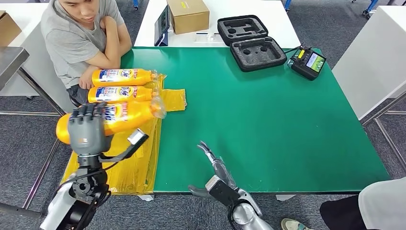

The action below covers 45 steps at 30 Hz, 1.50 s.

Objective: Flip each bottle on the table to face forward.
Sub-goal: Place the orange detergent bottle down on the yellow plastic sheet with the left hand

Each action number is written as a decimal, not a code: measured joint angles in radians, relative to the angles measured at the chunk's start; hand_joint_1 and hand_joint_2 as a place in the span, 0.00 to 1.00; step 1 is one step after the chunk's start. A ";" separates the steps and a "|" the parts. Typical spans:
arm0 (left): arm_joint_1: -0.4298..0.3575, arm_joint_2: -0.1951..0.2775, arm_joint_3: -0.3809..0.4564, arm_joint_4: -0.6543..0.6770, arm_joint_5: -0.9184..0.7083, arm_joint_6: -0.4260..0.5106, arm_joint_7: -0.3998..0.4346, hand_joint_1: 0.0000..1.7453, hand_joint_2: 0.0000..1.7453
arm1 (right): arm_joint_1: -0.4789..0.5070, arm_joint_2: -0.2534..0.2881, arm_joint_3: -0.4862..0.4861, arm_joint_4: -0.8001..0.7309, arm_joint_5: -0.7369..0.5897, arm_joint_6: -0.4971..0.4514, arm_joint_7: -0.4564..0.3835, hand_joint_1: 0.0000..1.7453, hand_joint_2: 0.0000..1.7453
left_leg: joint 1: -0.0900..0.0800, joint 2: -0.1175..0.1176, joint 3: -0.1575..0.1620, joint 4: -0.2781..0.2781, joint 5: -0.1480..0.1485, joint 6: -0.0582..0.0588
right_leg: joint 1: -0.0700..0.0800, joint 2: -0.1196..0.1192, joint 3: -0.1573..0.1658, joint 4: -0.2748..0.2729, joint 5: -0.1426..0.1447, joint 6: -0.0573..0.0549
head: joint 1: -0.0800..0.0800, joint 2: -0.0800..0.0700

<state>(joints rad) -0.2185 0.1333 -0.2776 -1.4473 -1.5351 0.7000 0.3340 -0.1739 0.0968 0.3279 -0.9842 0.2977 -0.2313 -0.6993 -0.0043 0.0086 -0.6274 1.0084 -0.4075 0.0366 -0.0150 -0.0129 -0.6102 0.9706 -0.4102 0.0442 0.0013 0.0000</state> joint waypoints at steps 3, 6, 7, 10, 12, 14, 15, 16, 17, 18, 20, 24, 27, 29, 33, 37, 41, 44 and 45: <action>-0.030 0.030 -0.095 0.026 0.000 0.000 0.035 1.00 1.00 | 0.014 0.000 -0.010 -0.031 0.004 0.007 0.000 0.00 1.00 | -0.001 0.000 0.000 0.000 0.000 0.000 | -0.001 0.000 0.000 0.000 0.000 0.000 | 0.000 0.000; -0.050 0.041 -0.164 0.063 0.000 0.000 0.042 1.00 1.00 | 0.025 0.000 -0.014 -0.069 0.001 0.009 0.000 0.00 1.00 | -0.001 0.000 0.000 0.000 0.000 0.000 | -0.001 0.000 0.000 0.000 0.000 0.000 | 0.000 0.000; -0.054 0.042 -0.180 0.077 0.000 0.000 0.041 1.00 1.00 | 0.030 0.000 -0.014 -0.085 0.001 0.009 0.000 0.00 1.00 | -0.001 0.000 0.000 0.000 0.000 0.000 | -0.001 0.000 0.000 0.000 0.000 0.000 | 0.000 0.000; -0.065 0.042 -0.213 0.112 0.000 0.000 0.039 1.00 1.00 | 0.040 0.000 -0.013 -0.125 0.000 0.009 0.000 0.00 1.00 | 0.000 0.000 0.000 0.000 0.000 0.000 | 0.000 0.000 0.000 0.000 0.000 0.000 | 0.000 0.000; -0.075 0.040 -0.227 0.138 0.000 0.000 0.038 1.00 1.00 | 0.043 -0.001 -0.014 -0.146 0.002 0.013 0.000 0.00 1.00 | 0.000 0.001 0.000 0.000 0.000 0.000 | 0.000 0.000 -0.001 0.000 0.000 0.000 | 0.000 0.000; -0.092 0.035 -0.236 0.183 0.000 0.000 0.038 1.00 1.00 | 0.045 -0.001 -0.016 -0.169 0.002 0.019 0.000 0.00 1.00 | 0.000 0.001 0.000 0.000 0.000 0.000 | 0.000 0.000 -0.001 0.000 0.000 0.000 | 0.000 0.000; -0.102 0.031 -0.240 0.211 0.000 0.000 0.040 1.00 1.00 | 0.046 -0.001 -0.016 -0.179 0.000 0.021 0.000 0.00 1.00 | 0.000 0.001 0.000 0.000 0.000 0.000 | 0.000 0.000 -0.001 0.000 0.000 0.000 | 0.000 0.000; -0.113 0.028 -0.243 0.241 0.000 0.000 0.043 1.00 1.00 | 0.046 -0.002 -0.017 -0.187 -0.004 0.022 0.000 0.00 1.00 | 0.000 0.001 0.000 0.000 0.000 0.000 | 0.000 0.000 -0.001 0.000 0.000 0.000 | 0.000 0.000; -0.124 0.024 -0.245 0.269 0.000 0.000 0.046 1.00 1.00 | 0.046 -0.002 -0.017 -0.193 -0.009 0.022 0.000 0.00 1.00 | 0.000 0.001 0.000 0.000 0.000 0.000 | 0.000 0.000 -0.001 0.000 0.000 0.000 | 0.000 0.000; -0.137 0.019 -0.246 0.301 0.000 0.000 0.047 1.00 1.00 | 0.046 -0.002 -0.017 -0.198 -0.015 0.023 0.000 0.00 1.00 | 0.000 0.001 0.000 0.000 0.000 0.000 | 0.000 0.000 0.000 0.000 0.000 0.000 | 0.000 0.000; -0.168 0.006 -0.243 0.369 0.000 0.000 0.039 1.00 1.00 | 0.046 -0.002 -0.018 -0.201 -0.027 0.023 0.000 0.00 1.00 | 0.000 0.000 0.000 0.000 0.000 0.000 | 0.000 0.000 0.000 0.000 0.000 0.000 | 0.000 0.000; -0.235 -0.019 -0.228 0.500 0.000 0.000 0.027 1.00 1.00 | 0.046 -0.002 -0.018 -0.202 -0.042 0.022 0.000 0.00 1.00 | 0.000 0.000 0.000 0.000 0.001 0.000 | 0.000 0.000 0.000 0.000 0.001 0.000 | 0.000 0.000; -0.276 -0.032 -0.218 0.577 0.000 0.000 0.028 1.00 1.00 | 0.047 -0.002 -0.018 -0.203 -0.048 0.020 0.000 0.00 1.00 | 0.000 0.000 0.000 0.000 0.001 0.000 | 0.000 0.000 0.000 0.000 0.001 0.000 | 0.000 0.000; -0.297 -0.040 -0.207 0.619 0.000 0.000 0.022 1.00 1.00 | 0.050 -0.002 -0.018 -0.208 -0.049 0.014 0.000 0.00 1.00 | 0.000 0.000 0.000 0.000 0.001 0.000 | 0.000 0.000 0.000 0.000 0.001 0.000 | 0.000 0.000; -0.330 -0.053 -0.183 0.684 0.000 0.000 0.007 1.00 1.00 | 0.062 -0.002 -0.019 -0.230 -0.050 0.004 0.000 0.00 1.00 | 0.000 0.001 0.000 0.000 0.001 0.000 | 0.000 0.000 0.000 0.000 0.000 0.000 | 0.000 0.000; -0.348 -0.062 -0.157 0.735 0.000 0.000 -0.005 1.00 1.00 | 0.085 -0.001 -0.029 -0.261 -0.044 0.005 0.000 0.00 1.00 | 0.000 0.001 0.000 0.000 0.000 0.000 | 0.000 0.000 0.000 0.000 0.000 0.000 | 0.000 0.000; -0.349 -0.065 -0.133 0.759 0.000 0.000 -0.020 1.00 1.00 | 0.104 -0.002 -0.048 -0.281 -0.047 0.005 0.000 0.00 1.00 | 0.000 0.001 0.000 0.000 0.000 0.000 | 0.000 0.000 0.000 0.000 0.000 0.000 | 0.000 0.000; -0.347 -0.066 -0.120 0.767 0.000 0.000 -0.033 1.00 1.00 | 0.118 -0.002 -0.062 -0.294 -0.049 0.005 0.000 0.00 1.00 | 0.000 0.000 0.000 0.000 0.000 0.000 | 0.000 0.000 0.000 0.000 0.000 0.000 | 0.000 0.000; -0.345 -0.067 -0.115 0.769 0.000 0.000 -0.041 1.00 1.00 | 0.123 -0.002 -0.067 -0.299 -0.049 0.005 0.000 0.00 1.00 | 0.000 0.000 0.000 0.000 0.000 0.000 | 0.000 0.000 0.000 0.000 0.000 0.000 | 0.000 0.000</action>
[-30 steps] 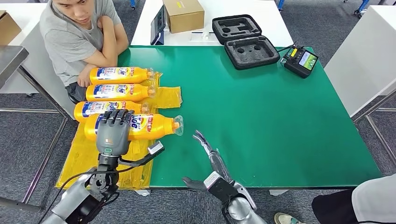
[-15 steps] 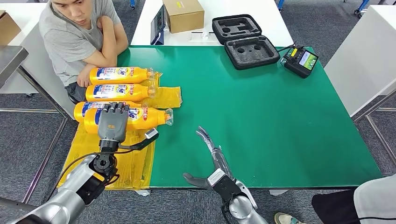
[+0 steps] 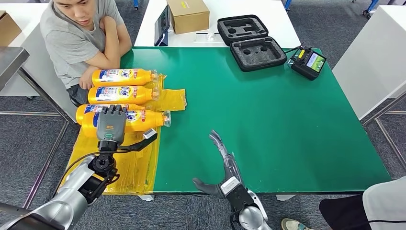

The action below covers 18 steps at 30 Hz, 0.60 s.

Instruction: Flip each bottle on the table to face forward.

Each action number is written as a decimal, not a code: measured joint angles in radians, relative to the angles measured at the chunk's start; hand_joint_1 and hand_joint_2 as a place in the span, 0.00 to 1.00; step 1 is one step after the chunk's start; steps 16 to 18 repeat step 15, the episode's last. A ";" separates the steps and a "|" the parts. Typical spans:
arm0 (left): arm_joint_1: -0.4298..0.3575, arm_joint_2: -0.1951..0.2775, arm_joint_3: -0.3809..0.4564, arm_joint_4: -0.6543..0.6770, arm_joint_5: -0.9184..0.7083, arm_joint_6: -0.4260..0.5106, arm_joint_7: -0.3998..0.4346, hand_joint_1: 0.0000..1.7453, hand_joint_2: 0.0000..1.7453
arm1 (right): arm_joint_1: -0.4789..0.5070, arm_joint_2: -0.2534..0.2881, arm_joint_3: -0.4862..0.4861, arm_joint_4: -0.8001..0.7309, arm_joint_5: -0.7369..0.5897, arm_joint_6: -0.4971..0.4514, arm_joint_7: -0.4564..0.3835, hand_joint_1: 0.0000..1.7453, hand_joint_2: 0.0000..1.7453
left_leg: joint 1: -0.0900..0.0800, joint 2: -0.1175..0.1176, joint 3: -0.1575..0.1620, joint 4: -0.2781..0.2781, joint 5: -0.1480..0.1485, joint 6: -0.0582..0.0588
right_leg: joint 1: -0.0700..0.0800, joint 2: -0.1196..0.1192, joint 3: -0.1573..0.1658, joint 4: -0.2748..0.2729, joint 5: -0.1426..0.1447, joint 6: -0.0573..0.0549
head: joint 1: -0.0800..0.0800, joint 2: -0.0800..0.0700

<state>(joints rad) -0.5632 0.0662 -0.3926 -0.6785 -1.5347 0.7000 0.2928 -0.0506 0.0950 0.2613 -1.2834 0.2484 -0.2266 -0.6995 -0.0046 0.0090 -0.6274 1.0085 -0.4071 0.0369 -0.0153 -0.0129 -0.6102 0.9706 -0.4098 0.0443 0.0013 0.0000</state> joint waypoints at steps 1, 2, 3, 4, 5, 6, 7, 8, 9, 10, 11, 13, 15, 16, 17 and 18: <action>0.003 -0.001 0.005 0.001 0.000 0.000 -0.009 1.00 1.00 | 0.007 0.000 -0.004 -0.006 0.000 0.000 0.000 0.00 1.00 | 0.000 0.000 0.000 0.000 0.000 0.000 | 0.000 0.000 0.000 0.000 0.000 0.000 | 0.000 0.000; 0.008 -0.002 0.010 0.000 0.000 0.000 -0.016 1.00 1.00 | 0.013 0.000 -0.008 -0.012 0.001 0.000 0.000 0.00 1.00 | 0.000 0.000 0.000 0.000 0.000 0.000 | 0.000 0.000 0.000 0.000 0.000 0.000 | 0.000 0.000; 0.013 -0.002 0.013 -0.002 0.000 0.000 -0.021 1.00 1.00 | 0.019 0.000 -0.012 -0.018 0.003 0.000 0.000 0.00 1.00 | 0.000 0.000 0.000 0.000 0.000 0.000 | 0.000 0.000 0.000 0.000 0.000 0.000 | 0.000 0.000; 0.021 -0.003 0.016 -0.007 0.000 0.000 -0.025 1.00 1.00 | 0.026 0.000 -0.016 -0.025 0.004 0.000 0.000 0.00 1.00 | 0.000 0.000 0.000 0.000 0.000 0.000 | 0.000 0.000 0.000 0.000 0.000 0.000 | 0.000 0.000; 0.029 -0.003 0.018 -0.012 0.000 0.001 -0.028 1.00 1.00 | 0.031 0.000 -0.020 -0.031 0.005 0.000 0.000 0.00 1.00 | 0.000 0.000 0.000 0.000 0.000 0.000 | 0.000 0.000 0.000 0.000 0.000 0.000 | 0.000 0.000; 0.037 -0.003 0.019 -0.019 0.000 0.001 -0.030 1.00 1.00 | 0.036 0.000 -0.023 -0.036 0.006 0.000 0.000 0.00 1.00 | 0.000 0.000 0.000 0.000 0.000 0.000 | 0.000 0.000 0.000 0.000 0.000 0.000 | 0.000 0.000; 0.044 -0.003 0.020 -0.025 0.000 0.001 -0.030 1.00 1.00 | 0.040 0.000 -0.026 -0.042 0.007 0.000 0.000 0.00 1.00 | 0.000 0.000 0.000 0.000 0.000 0.000 | 0.000 0.000 0.000 0.000 0.000 0.000 | 0.000 0.000; 0.049 -0.003 0.020 -0.030 0.000 0.001 -0.031 1.00 1.00 | 0.043 0.000 -0.028 -0.046 0.008 0.000 0.000 0.00 1.00 | 0.000 0.000 0.000 0.000 0.000 0.000 | 0.000 0.000 0.000 0.000 0.000 0.000 | 0.000 0.000; 0.054 -0.003 0.021 -0.035 0.000 0.001 -0.032 1.00 1.00 | 0.045 0.000 -0.029 -0.050 0.010 0.000 0.000 0.00 1.00 | 0.000 0.000 0.000 0.000 0.000 0.000 | 0.000 0.000 0.000 0.000 0.000 0.000 | 0.000 0.000; 0.060 -0.003 0.022 -0.043 0.000 0.001 -0.035 1.00 1.00 | 0.048 0.000 -0.030 -0.054 0.014 0.001 0.000 0.00 1.00 | 0.000 0.000 0.000 0.000 0.000 0.000 | 0.000 0.000 0.000 0.000 0.000 0.000 | 0.000 0.000; 0.068 -0.003 0.024 -0.054 0.000 0.001 -0.040 1.00 1.00 | 0.050 0.001 -0.032 -0.058 0.017 0.003 0.000 0.00 1.00 | 0.000 0.000 0.000 0.000 0.000 0.000 | 0.000 0.000 0.000 0.000 0.000 0.000 | 0.000 0.000; 0.089 -0.003 0.034 -0.084 0.000 0.001 -0.060 1.00 1.00 | 0.054 0.001 -0.036 -0.065 0.023 0.010 0.000 0.00 1.00 | 0.000 0.000 0.000 0.000 0.000 0.000 | 0.000 0.000 0.000 0.000 0.000 0.000 | 0.000 0.000; 0.106 -0.003 0.046 -0.106 0.000 0.001 -0.081 1.00 1.00 | 0.056 0.001 -0.039 -0.068 0.026 0.016 0.000 0.00 1.00 | 0.000 0.000 0.000 0.000 0.000 0.000 | 0.000 0.000 0.000 0.000 0.000 0.000 | 0.000 0.000; 0.106 -0.003 0.046 -0.106 0.000 0.001 -0.081 1.00 1.00 | 0.056 0.001 -0.039 -0.068 0.026 0.016 0.000 0.00 1.00 | 0.000 0.000 0.000 0.000 0.000 0.000 | 0.000 0.000 0.000 0.000 0.000 0.000 | 0.000 0.000; 0.106 -0.003 0.046 -0.106 0.000 0.001 -0.081 1.00 1.00 | 0.056 0.001 -0.039 -0.068 0.026 0.016 0.000 0.00 1.00 | 0.000 0.000 0.000 0.000 0.000 0.000 | 0.000 0.000 0.000 0.000 0.000 0.000 | 0.000 0.000; 0.106 -0.003 0.046 -0.106 0.000 0.001 -0.081 1.00 1.00 | 0.056 0.001 -0.039 -0.068 0.026 0.016 0.000 0.00 1.00 | 0.000 0.000 0.000 0.000 0.000 0.000 | 0.000 0.000 0.000 0.000 0.000 0.000 | 0.000 0.000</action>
